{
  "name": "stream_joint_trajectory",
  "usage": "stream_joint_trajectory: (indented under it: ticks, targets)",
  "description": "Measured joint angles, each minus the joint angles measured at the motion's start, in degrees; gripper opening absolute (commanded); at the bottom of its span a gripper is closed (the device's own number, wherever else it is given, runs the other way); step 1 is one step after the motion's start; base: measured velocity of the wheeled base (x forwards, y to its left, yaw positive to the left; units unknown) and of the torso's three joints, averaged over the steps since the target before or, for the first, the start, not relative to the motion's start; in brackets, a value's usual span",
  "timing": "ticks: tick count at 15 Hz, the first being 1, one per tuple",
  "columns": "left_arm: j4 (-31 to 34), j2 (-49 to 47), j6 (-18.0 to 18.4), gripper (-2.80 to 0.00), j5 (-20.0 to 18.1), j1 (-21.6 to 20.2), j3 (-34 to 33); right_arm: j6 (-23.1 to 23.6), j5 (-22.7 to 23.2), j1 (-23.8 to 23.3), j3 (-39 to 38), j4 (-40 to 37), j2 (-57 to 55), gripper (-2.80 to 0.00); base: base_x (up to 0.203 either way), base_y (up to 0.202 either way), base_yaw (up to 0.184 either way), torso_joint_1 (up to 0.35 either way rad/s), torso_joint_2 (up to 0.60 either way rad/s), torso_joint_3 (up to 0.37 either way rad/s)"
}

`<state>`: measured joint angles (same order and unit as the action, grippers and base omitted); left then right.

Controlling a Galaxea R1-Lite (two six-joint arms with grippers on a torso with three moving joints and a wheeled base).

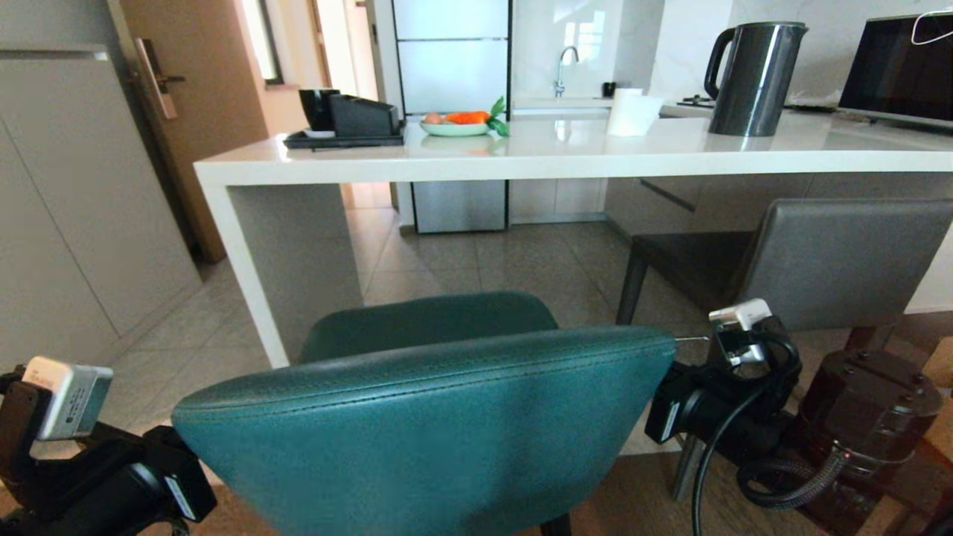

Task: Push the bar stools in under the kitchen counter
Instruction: Pull the blue chair out from under the dining table

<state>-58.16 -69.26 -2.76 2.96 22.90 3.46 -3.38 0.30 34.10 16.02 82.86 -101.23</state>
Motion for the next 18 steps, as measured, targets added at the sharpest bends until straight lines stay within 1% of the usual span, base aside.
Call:
stream_joint_trajectory:
  ticks: [1,2,5,9,11,15,18]
  targets:
    - [2.25,0.85,-0.09,-2.80,-0.12,-0.24,1.14,-0.04,-0.21,0.05,-0.67,-0.06,0.41,-2.80,0.000,0.000,0.000,0.000,0.00,0.000]
    - [2.99,0.93,-0.14,-2.80,-0.15,-0.42,2.19,-0.04,-0.54,0.11,-1.86,-0.27,1.16,-2.80,0.000,0.000,0.000,0.000,0.00,0.000]
    - [3.36,-0.34,-0.41,-2.80,-0.24,-0.49,5.51,-0.06,-0.96,0.18,-5.18,-2.45,5.21,-2.80,0.000,0.000,0.000,0.000,0.00,0.000]
    - [2.35,-3.02,-3.39,-2.80,-0.22,-0.03,8.44,-0.21,-0.90,0.24,-9.23,-3.73,9.55,-2.80,0.000,0.000,0.000,0.000,0.00,0.000]
    - [2.15,-4.53,-4.91,-2.80,-0.15,0.32,9.25,-0.15,-0.93,0.22,-11.80,-3.69,10.67,-2.80,0.000,0.000,0.000,0.000,0.00,0.000]
    - [1.85,-6.17,-5.14,-2.80,0.07,2.50,9.44,0.01,-2.26,0.22,-13.48,-3.62,12.37,-2.80,0.000,0.000,0.000,0.000,0.00,0.000]
    - [1.85,-6.79,-5.30,-2.80,0.06,2.76,9.18,0.21,-2.32,0.90,-13.63,-3.60,12.59,-2.80,0.000,0.000,0.000,0.000,0.00,0.000]
